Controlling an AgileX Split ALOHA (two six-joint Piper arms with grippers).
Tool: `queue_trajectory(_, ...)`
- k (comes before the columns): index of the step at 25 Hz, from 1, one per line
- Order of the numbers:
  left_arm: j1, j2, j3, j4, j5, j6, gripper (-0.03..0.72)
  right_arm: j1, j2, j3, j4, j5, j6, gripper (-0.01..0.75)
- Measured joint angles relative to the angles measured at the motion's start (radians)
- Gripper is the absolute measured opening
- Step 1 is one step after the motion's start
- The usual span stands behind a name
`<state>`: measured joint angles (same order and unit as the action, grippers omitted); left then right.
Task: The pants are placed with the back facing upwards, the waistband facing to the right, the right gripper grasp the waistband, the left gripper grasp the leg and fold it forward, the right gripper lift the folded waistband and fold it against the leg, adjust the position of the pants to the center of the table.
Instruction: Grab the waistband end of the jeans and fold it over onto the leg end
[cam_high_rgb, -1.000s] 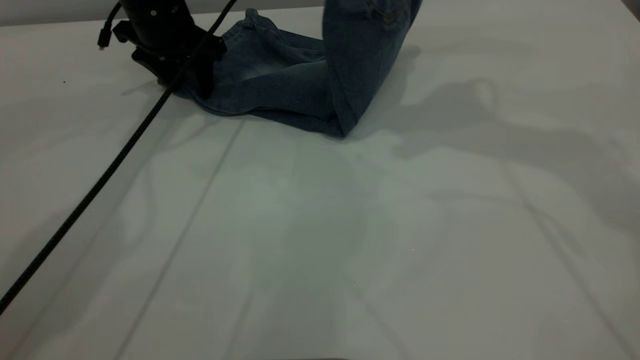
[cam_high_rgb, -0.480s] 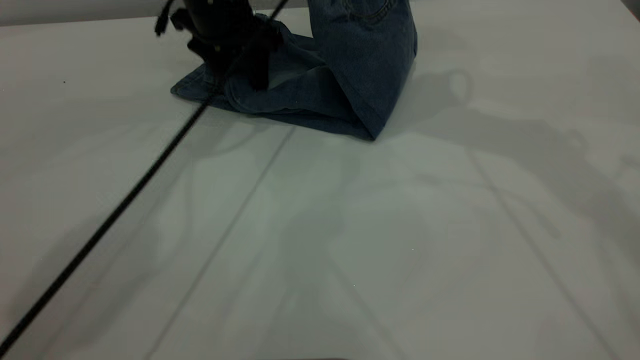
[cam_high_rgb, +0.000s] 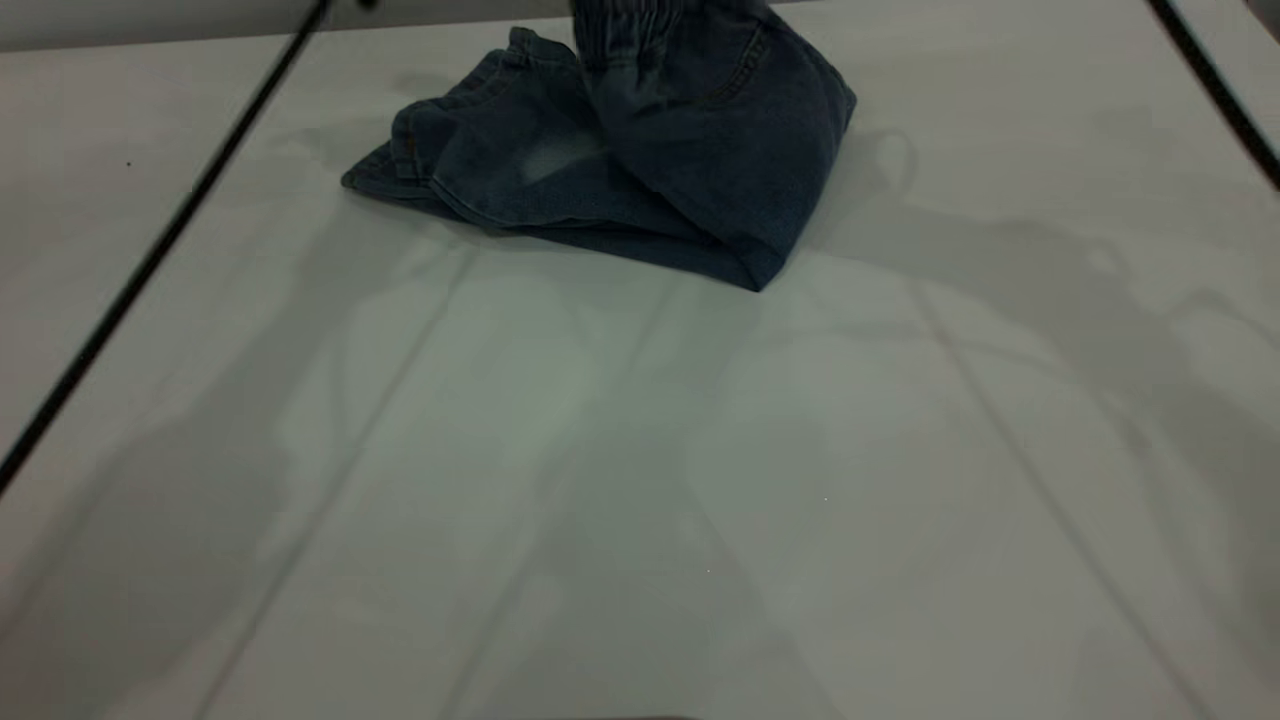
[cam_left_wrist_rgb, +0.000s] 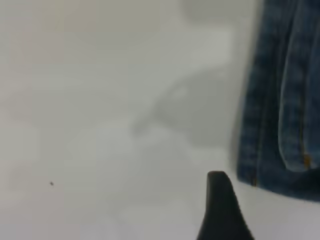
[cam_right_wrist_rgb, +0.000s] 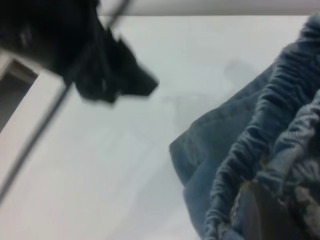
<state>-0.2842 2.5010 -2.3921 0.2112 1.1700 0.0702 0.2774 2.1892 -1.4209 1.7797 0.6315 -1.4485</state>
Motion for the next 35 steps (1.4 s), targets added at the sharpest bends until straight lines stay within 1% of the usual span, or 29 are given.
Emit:
queue_trajectory(2,0.000,0.000,-0.031,-0.002,0.000,-0.006,0.427,0.014,0.026,-0.022,0.008,0.013,-0.016,0.061)
queue_trajectory(5,0.000,0.000,-0.058,-0.017,0.000,-0.007,0.427,0.040,0.071,-0.068,0.010,0.035,-0.022,0.133)
queue_trajectory(7,0.000,0.000,-0.059,-0.033,0.000,-0.009,0.427,0.056,0.101,-0.106,0.012,0.042,-0.022,0.232)
queue_trajectory(12,0.000,0.001,-0.059,-0.092,0.000,-0.011,0.427,0.084,0.139,-0.161,-0.003,0.057,0.037,0.543)
queue_trajectory(14,0.000,0.001,-0.059,-0.124,0.002,-0.005,0.427,0.077,0.139,-0.164,-0.044,0.058,0.085,0.620)
queue_trajectory(15,0.000,0.001,-0.059,-0.149,0.002,0.007,0.427,0.066,0.135,-0.164,-0.085,0.058,0.117,0.642)
queue_trajectory(17,-0.001,0.001,-0.059,-0.206,0.002,0.061,0.427,0.035,0.123,-0.164,-0.192,0.051,0.193,0.650)
queue_trajectory(19,-0.009,0.007,-0.059,-0.259,0.002,0.152,0.427,-0.007,0.104,-0.164,-0.331,0.048,0.295,0.637)
queue_trajectory(23,-0.040,0.043,-0.059,-0.305,0.002,0.441,0.427,-0.088,0.062,-0.167,-0.609,0.069,0.547,0.583)
queue_trajectory(27,-0.081,0.107,-0.059,-0.312,0.002,0.719,0.427,-0.133,0.024,-0.169,-0.826,0.089,0.733,0.561)
queue_trajectory(29,-0.105,0.138,-0.059,-0.312,0.002,0.819,0.427,-0.144,0.014,-0.170,-0.890,0.101,0.794,0.559)
queue_trajectory(31,-0.128,0.171,-0.059,-0.313,0.002,0.905,0.427,-0.149,0.011,-0.170,-0.928,0.113,0.818,0.559)
queue_trajectory(35,-0.162,0.228,-0.061,-0.314,0.000,0.973,0.427,-0.149,0.011,-0.170,-0.947,0.126,0.827,0.559)
